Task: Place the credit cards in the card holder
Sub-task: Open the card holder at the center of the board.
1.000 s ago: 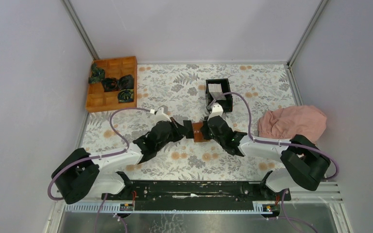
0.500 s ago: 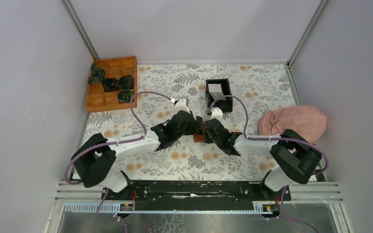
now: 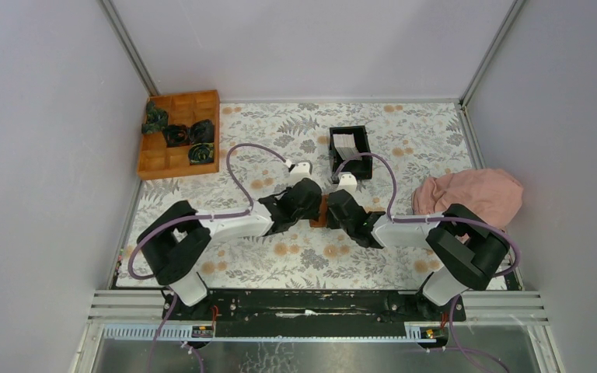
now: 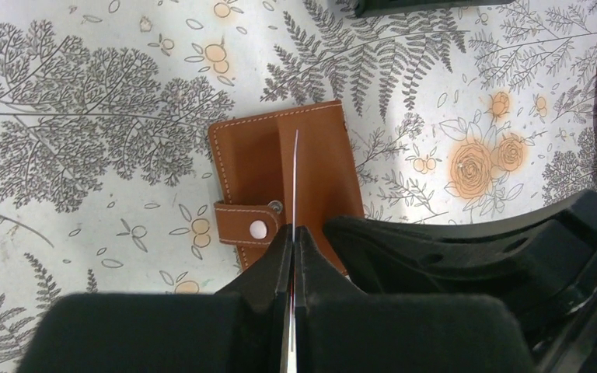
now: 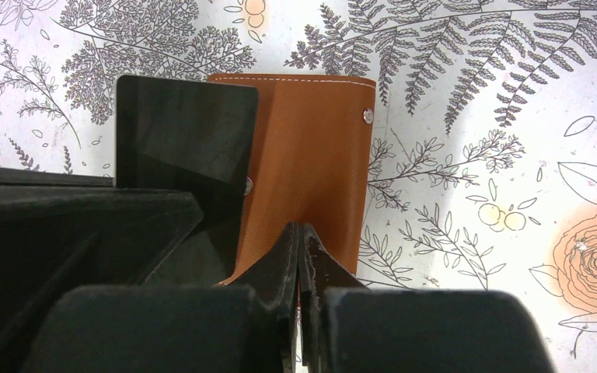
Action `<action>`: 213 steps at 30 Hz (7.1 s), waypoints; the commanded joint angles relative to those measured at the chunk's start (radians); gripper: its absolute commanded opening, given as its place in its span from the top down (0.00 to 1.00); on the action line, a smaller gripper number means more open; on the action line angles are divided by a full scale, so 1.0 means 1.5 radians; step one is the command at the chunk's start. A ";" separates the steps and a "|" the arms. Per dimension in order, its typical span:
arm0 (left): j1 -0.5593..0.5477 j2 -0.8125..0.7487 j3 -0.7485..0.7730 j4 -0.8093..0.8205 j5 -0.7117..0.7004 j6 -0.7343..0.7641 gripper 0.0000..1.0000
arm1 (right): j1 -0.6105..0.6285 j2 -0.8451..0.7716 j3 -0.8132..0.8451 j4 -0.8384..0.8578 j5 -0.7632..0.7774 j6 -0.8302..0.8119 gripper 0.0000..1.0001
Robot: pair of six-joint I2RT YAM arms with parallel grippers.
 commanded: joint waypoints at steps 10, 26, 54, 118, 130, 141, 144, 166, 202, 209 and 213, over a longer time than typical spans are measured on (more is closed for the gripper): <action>-0.017 0.072 0.120 -0.121 -0.063 0.027 1.00 | -0.006 0.005 0.008 0.000 0.008 0.006 1.00; 0.005 0.072 0.150 -0.199 -0.100 0.020 1.00 | -0.006 0.034 0.017 0.006 -0.002 0.006 1.00; 0.059 -0.017 0.001 -0.106 -0.060 -0.027 1.00 | -0.006 0.047 0.024 0.004 -0.004 0.003 1.00; 0.140 -0.045 -0.202 0.098 0.068 -0.101 1.00 | 0.181 0.217 0.251 -0.251 0.374 -0.118 0.36; 0.145 -0.033 -0.200 0.096 0.071 -0.100 1.00 | 0.205 0.233 0.256 -0.254 0.438 -0.148 0.36; 0.145 -0.024 -0.204 0.097 0.068 -0.104 1.00 | 0.206 0.215 0.233 -0.176 0.477 -0.221 0.36; 0.145 -0.021 -0.206 0.097 0.068 -0.106 1.00 | 0.206 0.214 0.234 -0.152 0.492 -0.246 0.36; 0.145 -0.022 -0.216 0.093 0.062 -0.108 1.00 | 0.170 0.181 0.212 0.025 0.488 -0.401 0.37; 0.162 -0.017 -0.237 0.104 0.064 -0.108 1.00 | 0.035 0.166 0.234 0.067 0.222 -0.450 0.52; 0.169 -0.023 -0.239 0.100 0.064 -0.106 1.00 | 0.012 0.170 0.254 0.050 0.140 -0.438 0.81; 0.174 -0.027 -0.240 0.100 0.064 -0.106 1.00 | 0.002 0.159 0.258 0.022 0.134 -0.408 1.00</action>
